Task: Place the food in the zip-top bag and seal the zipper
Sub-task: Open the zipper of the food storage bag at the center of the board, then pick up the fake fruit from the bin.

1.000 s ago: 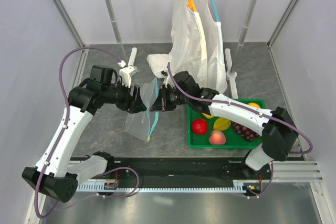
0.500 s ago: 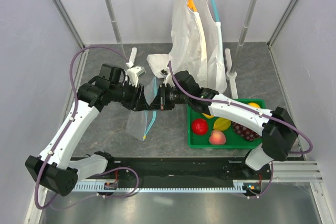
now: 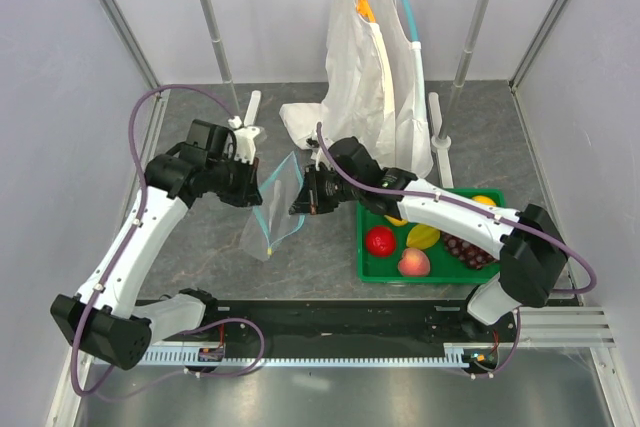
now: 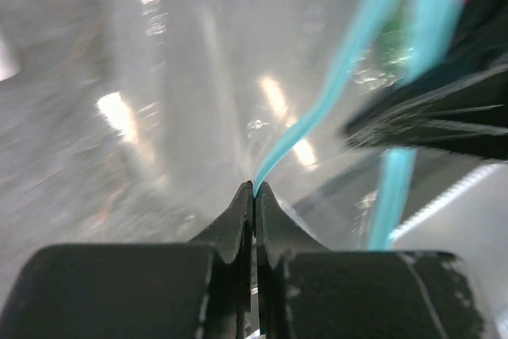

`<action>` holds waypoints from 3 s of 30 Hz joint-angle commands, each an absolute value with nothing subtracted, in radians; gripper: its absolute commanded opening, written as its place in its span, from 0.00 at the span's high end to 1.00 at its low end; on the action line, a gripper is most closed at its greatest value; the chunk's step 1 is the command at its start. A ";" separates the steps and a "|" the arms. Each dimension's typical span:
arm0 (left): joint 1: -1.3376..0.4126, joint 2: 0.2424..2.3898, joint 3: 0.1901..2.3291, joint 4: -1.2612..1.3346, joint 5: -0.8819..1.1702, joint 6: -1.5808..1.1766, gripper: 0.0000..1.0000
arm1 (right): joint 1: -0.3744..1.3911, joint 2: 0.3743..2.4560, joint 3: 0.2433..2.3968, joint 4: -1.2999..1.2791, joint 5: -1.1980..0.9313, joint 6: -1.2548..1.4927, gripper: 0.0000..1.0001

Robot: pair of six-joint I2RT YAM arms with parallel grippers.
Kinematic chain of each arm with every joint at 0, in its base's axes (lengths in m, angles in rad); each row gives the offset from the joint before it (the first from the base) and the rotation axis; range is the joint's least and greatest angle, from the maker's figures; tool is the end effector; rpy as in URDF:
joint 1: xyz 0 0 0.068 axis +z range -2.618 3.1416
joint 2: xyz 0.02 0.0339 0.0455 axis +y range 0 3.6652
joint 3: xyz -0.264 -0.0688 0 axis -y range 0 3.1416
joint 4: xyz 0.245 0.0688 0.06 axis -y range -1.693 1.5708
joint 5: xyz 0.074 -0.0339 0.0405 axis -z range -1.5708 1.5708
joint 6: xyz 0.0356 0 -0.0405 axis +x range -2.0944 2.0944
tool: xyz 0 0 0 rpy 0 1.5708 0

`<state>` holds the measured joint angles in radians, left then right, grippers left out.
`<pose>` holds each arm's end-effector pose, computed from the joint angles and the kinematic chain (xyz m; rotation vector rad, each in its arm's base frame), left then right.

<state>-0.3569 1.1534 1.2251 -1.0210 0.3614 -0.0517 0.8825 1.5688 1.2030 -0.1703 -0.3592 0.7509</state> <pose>0.1975 -0.0871 0.3450 0.5328 2.4851 -0.6192 0.2203 0.2875 0.2911 -0.3993 2.3440 1.2750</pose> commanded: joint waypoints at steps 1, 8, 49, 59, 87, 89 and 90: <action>-0.327 1.146 1.334 -1.146 0.042 0.064 0.98 | 0.851 1.526 1.197 -0.304 -0.264 0.560 1.00; -0.327 1.132 1.396 -1.264 -0.112 0.159 0.98 | 0.805 1.565 1.183 -0.434 -0.252 0.382 1.00; -0.333 1.275 1.216 -1.152 0.290 0.219 0.98 | 0.827 1.295 1.296 -0.812 -0.341 -0.251 0.02; -0.333 1.279 1.218 -1.150 0.302 0.215 0.98 | 0.827 1.198 1.019 -0.876 -0.108 -0.575 0.02; -0.333 1.351 1.247 -1.144 0.373 0.164 0.98 | 0.827 1.286 0.882 -0.613 -0.097 -0.657 0.55; -0.333 1.374 1.262 -1.141 0.389 0.150 0.98 | 0.828 1.250 0.935 -0.630 -0.149 -0.589 0.79; -0.333 1.382 1.272 -1.138 0.403 0.144 0.98 | 0.827 1.240 0.983 -0.641 -0.172 -0.563 0.84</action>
<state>-0.3370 1.3510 1.2114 -1.1717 0.3325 0.1913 0.8280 1.3190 0.8211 -0.6365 -0.0956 -0.6643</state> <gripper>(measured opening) 0.027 0.554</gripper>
